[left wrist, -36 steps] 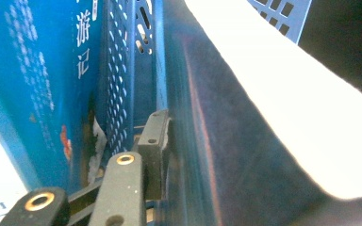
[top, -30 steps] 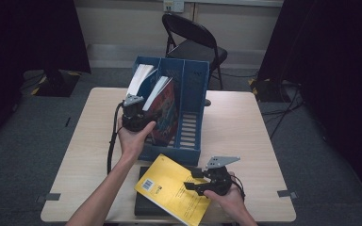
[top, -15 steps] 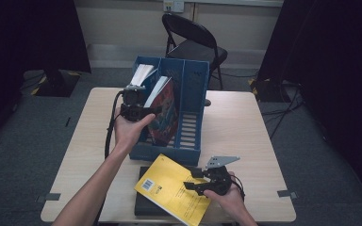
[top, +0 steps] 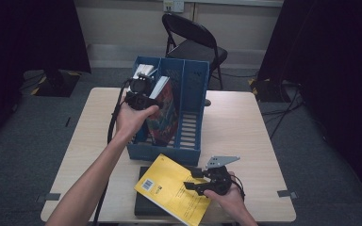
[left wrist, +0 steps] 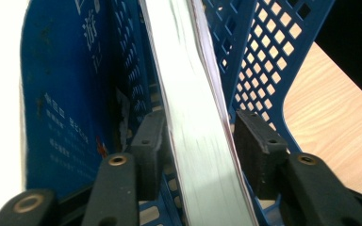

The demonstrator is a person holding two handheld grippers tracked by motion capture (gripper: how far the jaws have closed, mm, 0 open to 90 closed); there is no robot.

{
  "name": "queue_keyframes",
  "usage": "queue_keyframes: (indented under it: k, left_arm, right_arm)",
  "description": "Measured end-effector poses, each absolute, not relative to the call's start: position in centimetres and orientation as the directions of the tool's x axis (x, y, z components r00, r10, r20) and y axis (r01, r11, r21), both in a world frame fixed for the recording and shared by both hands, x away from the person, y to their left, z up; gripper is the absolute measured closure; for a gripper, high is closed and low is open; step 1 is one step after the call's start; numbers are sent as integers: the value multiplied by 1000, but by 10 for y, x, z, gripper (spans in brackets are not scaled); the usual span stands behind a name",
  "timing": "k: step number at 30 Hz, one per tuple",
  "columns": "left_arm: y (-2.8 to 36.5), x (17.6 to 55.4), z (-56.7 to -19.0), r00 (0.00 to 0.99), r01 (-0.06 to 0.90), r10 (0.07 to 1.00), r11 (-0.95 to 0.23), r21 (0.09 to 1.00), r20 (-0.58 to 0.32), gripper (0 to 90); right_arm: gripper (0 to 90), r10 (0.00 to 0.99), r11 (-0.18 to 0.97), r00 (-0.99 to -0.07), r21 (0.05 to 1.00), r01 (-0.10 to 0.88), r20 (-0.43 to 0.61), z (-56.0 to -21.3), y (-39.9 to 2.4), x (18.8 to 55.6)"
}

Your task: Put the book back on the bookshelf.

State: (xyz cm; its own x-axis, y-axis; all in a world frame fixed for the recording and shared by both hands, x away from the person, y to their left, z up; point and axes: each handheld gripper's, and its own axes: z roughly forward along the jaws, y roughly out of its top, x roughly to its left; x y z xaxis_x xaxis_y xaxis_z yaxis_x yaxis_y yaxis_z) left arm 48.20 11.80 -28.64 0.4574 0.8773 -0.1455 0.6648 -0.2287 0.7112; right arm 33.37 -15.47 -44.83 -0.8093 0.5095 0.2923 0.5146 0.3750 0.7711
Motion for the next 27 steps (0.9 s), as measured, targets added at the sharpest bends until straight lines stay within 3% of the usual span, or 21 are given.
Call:
queue_keyframes:
  k: [2, 9, 15, 17, 21, 27]
  left_arm:
    - [117, 485, -283, 453, 669, 879, -225, 709, -149, 616]
    - [104, 497, -276, 442, 741, 883, -261, 618, -157, 623]
    - [91, 508, -287, 446, 820, 882, -334, 464, -152, 628]
    - [94, 507, -286, 413, 816, 896, -282, 505, -166, 651]
    - [99, 508, -287, 418, 809, 901, -309, 501, -118, 710]
    - [98, 515, -285, 408, 856, 902, -324, 404, -140, 700]
  right_arm:
    - [431, 508, 374, -809, 771, 516, 295, -448, -155, 334]
    - [430, 509, 376, -811, 772, 512, 290, -448, -155, 333]
    - [430, 508, 379, -812, 772, 510, 288, -448, -155, 333]
    - [430, 506, 376, -812, 772, 512, 291, -448, -156, 333]
    - [430, 505, 377, -813, 773, 510, 290, -448, -156, 333]
    - [430, 505, 375, -810, 770, 516, 297, -448, -156, 334]
